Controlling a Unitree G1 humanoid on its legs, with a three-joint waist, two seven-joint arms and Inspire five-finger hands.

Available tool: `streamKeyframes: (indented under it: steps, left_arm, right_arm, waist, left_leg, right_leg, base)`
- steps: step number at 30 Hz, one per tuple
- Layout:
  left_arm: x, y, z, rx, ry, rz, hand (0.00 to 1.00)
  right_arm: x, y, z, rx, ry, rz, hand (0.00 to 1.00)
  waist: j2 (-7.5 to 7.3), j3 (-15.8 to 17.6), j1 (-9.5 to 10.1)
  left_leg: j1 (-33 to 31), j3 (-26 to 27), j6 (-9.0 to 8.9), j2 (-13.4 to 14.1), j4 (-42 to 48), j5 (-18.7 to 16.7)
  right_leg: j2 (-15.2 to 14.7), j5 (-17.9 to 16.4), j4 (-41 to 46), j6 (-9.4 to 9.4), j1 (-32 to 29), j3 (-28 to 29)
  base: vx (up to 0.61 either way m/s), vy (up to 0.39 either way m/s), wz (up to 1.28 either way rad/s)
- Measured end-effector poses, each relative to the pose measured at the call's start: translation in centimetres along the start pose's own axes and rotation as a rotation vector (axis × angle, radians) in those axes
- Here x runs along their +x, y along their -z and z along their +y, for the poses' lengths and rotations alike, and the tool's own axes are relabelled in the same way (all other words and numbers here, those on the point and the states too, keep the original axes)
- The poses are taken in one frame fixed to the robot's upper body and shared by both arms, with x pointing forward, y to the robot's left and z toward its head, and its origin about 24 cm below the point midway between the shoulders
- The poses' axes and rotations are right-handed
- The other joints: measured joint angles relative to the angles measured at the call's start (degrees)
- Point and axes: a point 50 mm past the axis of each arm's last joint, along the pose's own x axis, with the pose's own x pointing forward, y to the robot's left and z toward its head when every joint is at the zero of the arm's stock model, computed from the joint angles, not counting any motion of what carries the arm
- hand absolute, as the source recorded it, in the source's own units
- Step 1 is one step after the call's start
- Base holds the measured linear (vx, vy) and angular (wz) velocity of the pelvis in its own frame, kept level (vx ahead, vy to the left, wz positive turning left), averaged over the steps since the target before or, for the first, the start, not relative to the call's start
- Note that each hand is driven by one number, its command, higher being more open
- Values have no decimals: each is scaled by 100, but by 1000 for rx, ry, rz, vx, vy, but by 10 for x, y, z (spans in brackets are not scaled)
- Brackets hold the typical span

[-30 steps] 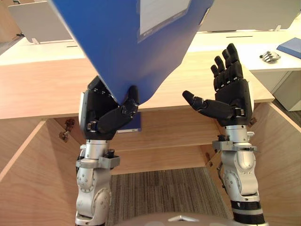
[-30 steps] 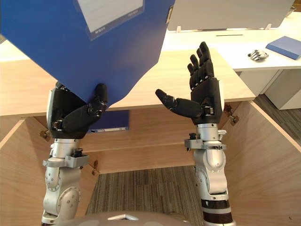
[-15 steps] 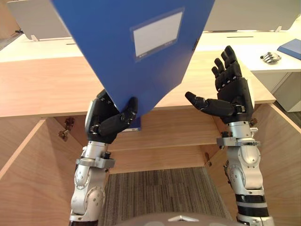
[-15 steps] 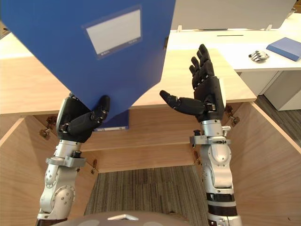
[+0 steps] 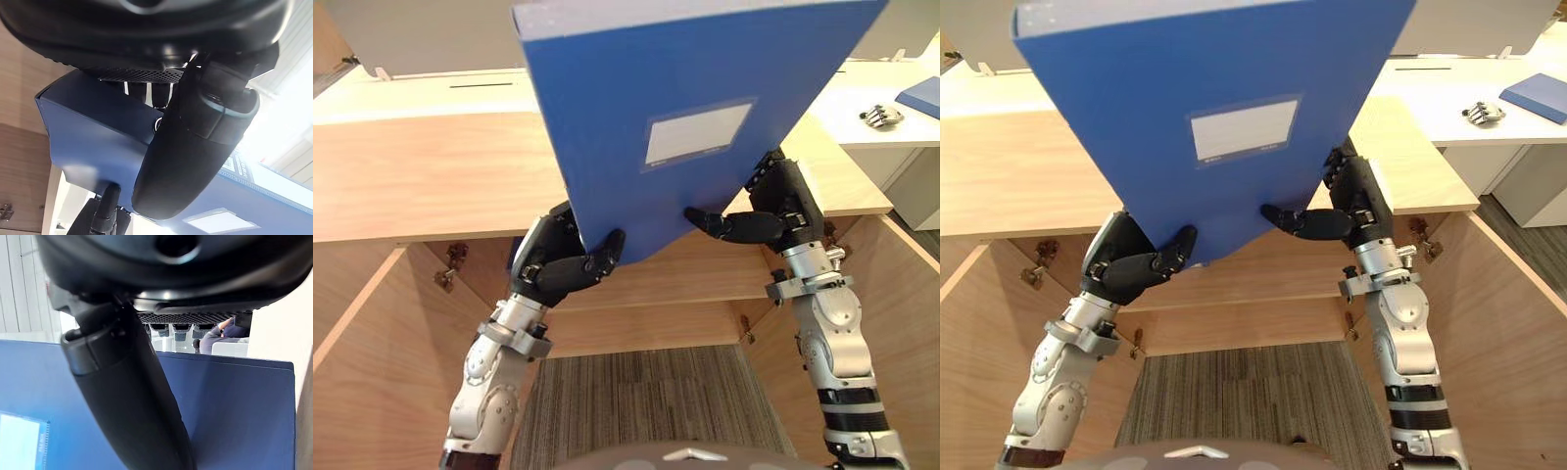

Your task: Walk over to the cabinet, pick up the folder, carry it to the office cabinet, place the folder inside the office cabinet, then close the office cabinet door

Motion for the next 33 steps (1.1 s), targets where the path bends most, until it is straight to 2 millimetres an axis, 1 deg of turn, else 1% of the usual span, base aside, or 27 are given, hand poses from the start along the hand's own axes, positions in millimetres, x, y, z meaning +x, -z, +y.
streamKeyframes:
  steps: [1,3,6,10,12,16,17,19,22,25,29,31,33]
  left_arm:
    - [0,0,2,10,9,13,0]
    - [1,0,3,12,34,28,0]
    - [0,-1,4,14,45,34,0]
    - [-1,-7,9,41,41,28,0]
    - [1,-9,10,53,40,16,0]
    - [4,-8,13,46,23,9,0]
    - [4,-7,14,34,-1,-3,100]
    - [3,-5,16,23,-53,-22,100]
    - [4,-2,15,9,-88,-40,100]
    - [5,2,11,7,-96,-46,100]
    - [5,2,10,17,-124,-70,100]
    - [5,2,12,14,-149,-78,100]
    - [3,1,14,16,-206,-100,100]
  right_arm:
    - [0,2,0,-16,-32,19,0]
    - [1,6,2,-30,-95,53,0]
    - [1,8,-1,-23,-124,73,0]
    - [2,7,-3,-58,-185,90,0]
    - [2,7,-4,-62,-194,91,0]
    - [2,8,0,-40,-179,84,0]
    - [3,9,2,-28,-180,80,0]
    - [4,11,12,3,-194,66,0]
    - [6,10,22,53,-166,32,0]
    - [8,8,24,73,-106,5,0]
    - [9,6,26,96,-78,-14,0]
    - [11,1,30,119,-51,-46,0]
    - [13,-8,33,142,-20,-95,0]
  waist:
    - [0,0,0]
    - [0,0,-1]
    - [0,0,0]
    - [-5,-10,1]
    - [-8,-16,2]
    - [-9,-18,2]
    - [-10,-17,3]
    - [-16,-21,6]
    - [-19,-23,23]
    - [-20,-24,30]
    - [-18,-25,8]
    - [-18,-25,9]
    - [-18,-25,13]
  left_leg:
    - [-6,-3,1,0,0,0]
    - [-21,-11,3,0,0,2]
    - [-39,-27,11,0,-2,8]
    - [-86,-35,26,-1,-4,25]
    - [-120,-51,49,-2,-16,58]
    - [-115,-85,64,-16,-83,118]
    - [-118,-92,61,-26,-105,136]
    - [-122,-89,60,-33,-105,147]
    - [-127,-92,49,-28,-107,168]
    - [-127,-98,42,-25,-107,181]
    - [-125,-96,37,-24,-107,192]
    - [-125,-96,32,-19,-107,198]
    - [-117,-97,31,-17,-105,200]
  right_leg:
    - [-1,0,-1,0,-2,-3]
    - [-1,2,-4,-2,-9,-9]
    - [-1,15,-21,-14,-12,-22]
    - [-1,38,-24,-30,-74,-25]
    - [2,100,-47,-36,-113,-27]
    - [-4,181,-95,-34,-103,-25]
    - [-9,202,-120,-45,-104,-24]
    - [-14,214,-155,-48,-96,-20]
    - [-8,214,-166,-48,-95,-19]
    - [-6,214,-166,-48,-91,-18]
    - [-4,214,-166,-48,-89,-8]
    - [0,214,-166,-48,-89,-8]
    - [1,214,-165,-48,-77,-9]
  base:
    - [0,0,0]
    - [0,0,0]
    - [0,0,0]
    - [0,0,0]
    - [-1,-8,2]
    - [-35,-12,5]
    - [-41,-10,1]
    - [-24,-8,0]
    - [-39,-40,0]
    - [-9,-11,0]
    - [0,0,0]
    - [0,0,0]
    - [0,0,0]
